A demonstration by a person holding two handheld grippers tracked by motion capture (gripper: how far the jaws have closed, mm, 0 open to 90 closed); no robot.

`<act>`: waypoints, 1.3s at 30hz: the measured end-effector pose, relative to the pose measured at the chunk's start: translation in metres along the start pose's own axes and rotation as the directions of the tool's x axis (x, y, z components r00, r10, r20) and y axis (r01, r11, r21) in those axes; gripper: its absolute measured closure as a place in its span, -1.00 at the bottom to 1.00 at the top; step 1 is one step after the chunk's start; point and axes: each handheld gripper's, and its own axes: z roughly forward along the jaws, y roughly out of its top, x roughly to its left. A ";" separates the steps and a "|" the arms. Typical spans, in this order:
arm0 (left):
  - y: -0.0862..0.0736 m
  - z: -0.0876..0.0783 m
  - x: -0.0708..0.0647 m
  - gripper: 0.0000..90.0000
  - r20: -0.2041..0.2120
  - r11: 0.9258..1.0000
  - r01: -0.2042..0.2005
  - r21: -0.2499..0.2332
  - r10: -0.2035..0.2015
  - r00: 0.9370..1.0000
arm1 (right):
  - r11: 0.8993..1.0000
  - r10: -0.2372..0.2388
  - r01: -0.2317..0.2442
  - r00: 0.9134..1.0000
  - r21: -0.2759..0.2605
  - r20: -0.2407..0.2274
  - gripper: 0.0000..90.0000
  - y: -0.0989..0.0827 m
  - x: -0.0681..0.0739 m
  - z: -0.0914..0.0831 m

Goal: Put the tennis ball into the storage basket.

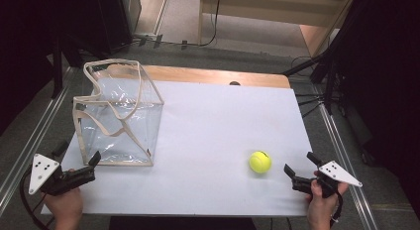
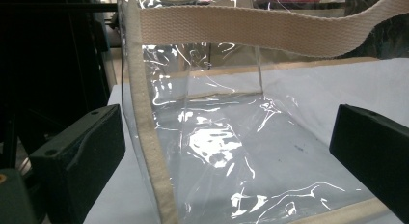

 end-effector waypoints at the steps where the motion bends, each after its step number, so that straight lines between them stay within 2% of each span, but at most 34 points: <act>1: 0.000 0.000 0.000 -1.00 0.000 1.000 0.000 0.000 0.000 1.000 | 1.000 0.001 -0.001 1.000 0.004 0.002 -1.00 0.000 0.000 0.000; 9: -0.001 -0.001 0.001 -1.00 0.006 1.000 0.005 -0.004 -0.005 1.000 | 1.000 -0.002 0.002 1.000 0.030 0.001 -1.00 0.004 0.002 0.001; 11: -0.001 0.000 0.001 -1.00 0.011 1.000 0.006 -0.002 -0.006 1.000 | 0.999 -0.001 0.001 1.000 0.040 -0.013 -1.00 0.006 0.004 0.001; 16: -0.001 0.000 0.001 -1.00 0.014 1.000 0.006 0.000 -0.006 1.000 | 0.994 -0.067 0.072 0.996 0.080 -0.062 -1.00 0.017 0.014 0.006; 20: -0.001 -0.001 0.001 -1.00 0.015 1.000 0.009 -0.003 -0.009 1.000 | 0.989 -0.097 0.107 0.991 0.098 -0.097 -1.00 0.027 0.023 0.011; 25: -0.001 0.000 0.000 -1.00 0.017 1.000 0.006 -0.001 -0.006 1.000 | 0.978 -0.146 0.161 0.983 0.134 -0.114 -1.00 0.037 0.033 0.020; 32: -0.001 -0.001 0.001 -1.00 0.018 1.000 0.005 0.001 -0.005 1.000 | 0.968 -0.156 0.183 0.975 0.175 -0.158 -1.00 0.050 0.039 0.028; 36: -0.001 -0.001 0.001 -1.00 0.018 1.000 0.006 0.000 -0.006 1.000 | 0.954 -0.154 0.197 0.969 0.227 -0.193 -1.00 0.055 0.042 0.034; 39: -0.001 -0.001 0.000 -1.00 0.021 1.000 0.003 -0.001 -0.003 1.000 | 0.937 -0.146 0.202 0.968 0.284 -0.206 -1.00 0.057 0.043 0.041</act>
